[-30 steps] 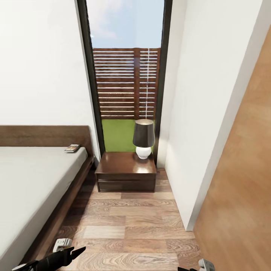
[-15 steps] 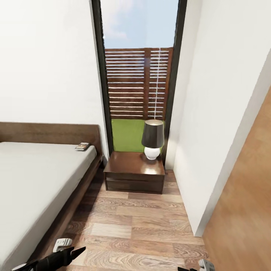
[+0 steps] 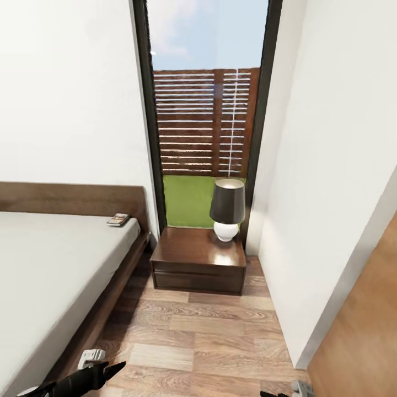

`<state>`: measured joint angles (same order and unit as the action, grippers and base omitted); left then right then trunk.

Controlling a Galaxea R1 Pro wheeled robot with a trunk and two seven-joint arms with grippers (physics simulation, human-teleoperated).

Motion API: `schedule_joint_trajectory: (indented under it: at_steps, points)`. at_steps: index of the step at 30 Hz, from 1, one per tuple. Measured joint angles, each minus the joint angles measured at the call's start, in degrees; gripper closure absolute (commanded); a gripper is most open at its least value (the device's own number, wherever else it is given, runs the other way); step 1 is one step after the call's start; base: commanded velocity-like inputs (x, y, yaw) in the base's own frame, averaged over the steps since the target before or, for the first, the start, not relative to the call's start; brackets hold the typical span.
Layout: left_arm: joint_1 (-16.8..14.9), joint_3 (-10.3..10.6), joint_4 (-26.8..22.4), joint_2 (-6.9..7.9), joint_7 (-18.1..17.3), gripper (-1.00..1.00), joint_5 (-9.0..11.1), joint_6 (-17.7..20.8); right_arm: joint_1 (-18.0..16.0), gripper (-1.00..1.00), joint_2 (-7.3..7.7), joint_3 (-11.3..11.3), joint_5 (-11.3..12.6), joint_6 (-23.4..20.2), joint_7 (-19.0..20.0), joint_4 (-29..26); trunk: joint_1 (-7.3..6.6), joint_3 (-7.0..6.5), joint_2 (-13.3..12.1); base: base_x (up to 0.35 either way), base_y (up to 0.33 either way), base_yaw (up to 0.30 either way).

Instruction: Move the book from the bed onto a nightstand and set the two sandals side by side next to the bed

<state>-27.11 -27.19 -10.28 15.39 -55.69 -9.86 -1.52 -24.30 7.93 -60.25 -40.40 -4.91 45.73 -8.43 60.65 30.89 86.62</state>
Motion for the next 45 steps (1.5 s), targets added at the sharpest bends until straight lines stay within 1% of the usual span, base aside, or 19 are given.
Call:
schedule_joint_trajectory:
  at_steps: [26,30,40,45]
  points:
    - [0.0,0.0,0.0,0.00,0.0,-1.00,0.0,0.0,0.0,-1.00,0.00,0.0,0.0,0.0,0.0,0.0,0.00,0.00,0.0,0.316,0.000,0.000]
    - [0.0,0.0,0.0,0.00,0.0,-1.00,0.0,0.0,0.0,-1.00,0.00,0.0,0.0,0.0,0.0,0.0,0.02,0.00,0.0,0.104,0.000,0.041]
    - [0.0,0.0,0.0,0.00,0.0,-1.00,0.0,0.0,0.0,-1.00,0.00,0.0,0.0,0.0,0.0,0.0,0.03,0.00,0.0,0.011,0.000,0.209]
    - [0.0,0.0,0.1,0.00,0.0,-1.00,0.0,0.0,0.0,-1.00,0.00,0.0,0.0,0.0,0.0,0.0,0.03,0.00,0.0,0.000,0.000,0.047]
